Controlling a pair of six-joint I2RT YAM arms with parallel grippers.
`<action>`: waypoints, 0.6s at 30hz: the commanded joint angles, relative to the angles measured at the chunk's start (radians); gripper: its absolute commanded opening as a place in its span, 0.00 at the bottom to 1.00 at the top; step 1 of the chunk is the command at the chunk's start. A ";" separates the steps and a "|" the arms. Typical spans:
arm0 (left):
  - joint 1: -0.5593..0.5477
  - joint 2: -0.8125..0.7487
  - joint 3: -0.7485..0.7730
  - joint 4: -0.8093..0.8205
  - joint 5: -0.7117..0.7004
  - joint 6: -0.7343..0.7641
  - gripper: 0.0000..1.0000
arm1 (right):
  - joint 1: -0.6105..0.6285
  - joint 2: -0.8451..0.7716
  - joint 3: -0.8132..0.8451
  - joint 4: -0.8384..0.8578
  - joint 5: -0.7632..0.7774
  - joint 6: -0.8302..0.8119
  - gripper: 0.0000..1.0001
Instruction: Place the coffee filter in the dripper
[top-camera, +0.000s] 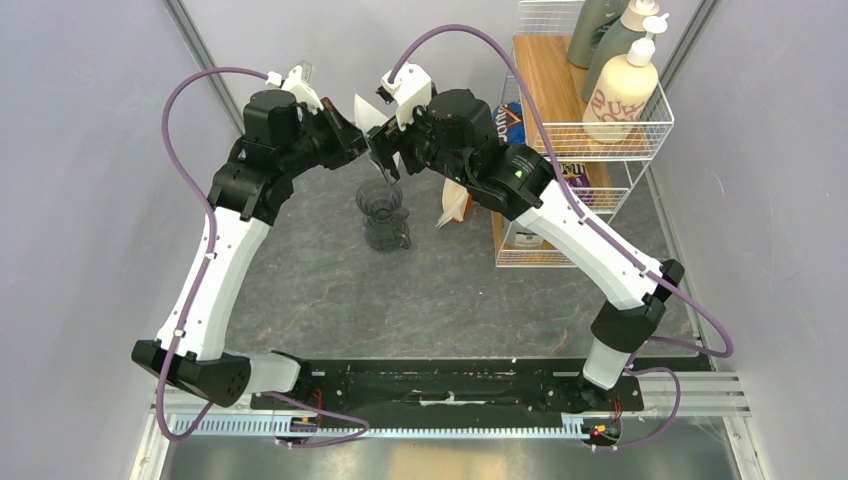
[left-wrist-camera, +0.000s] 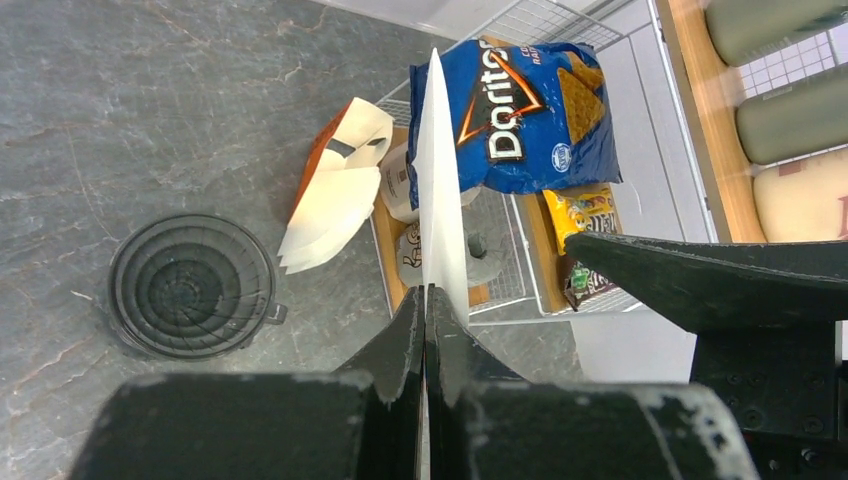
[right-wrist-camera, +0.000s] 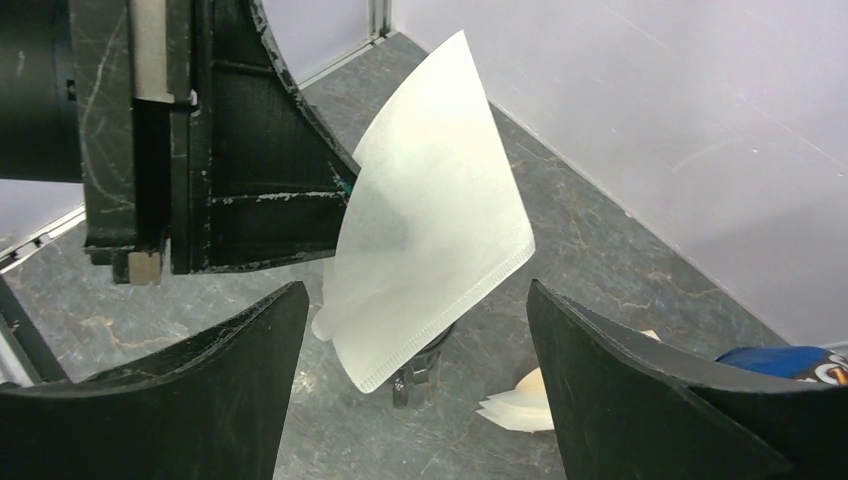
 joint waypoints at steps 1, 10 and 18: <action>0.000 -0.002 0.010 0.003 0.037 -0.065 0.02 | 0.004 0.018 0.057 0.021 0.058 -0.035 0.87; 0.001 0.008 0.000 0.003 0.035 -0.092 0.02 | 0.004 0.037 0.075 0.006 0.053 -0.031 0.86; 0.000 0.020 0.001 -0.001 0.032 -0.097 0.02 | 0.005 0.055 0.111 -0.040 -0.007 -0.013 0.86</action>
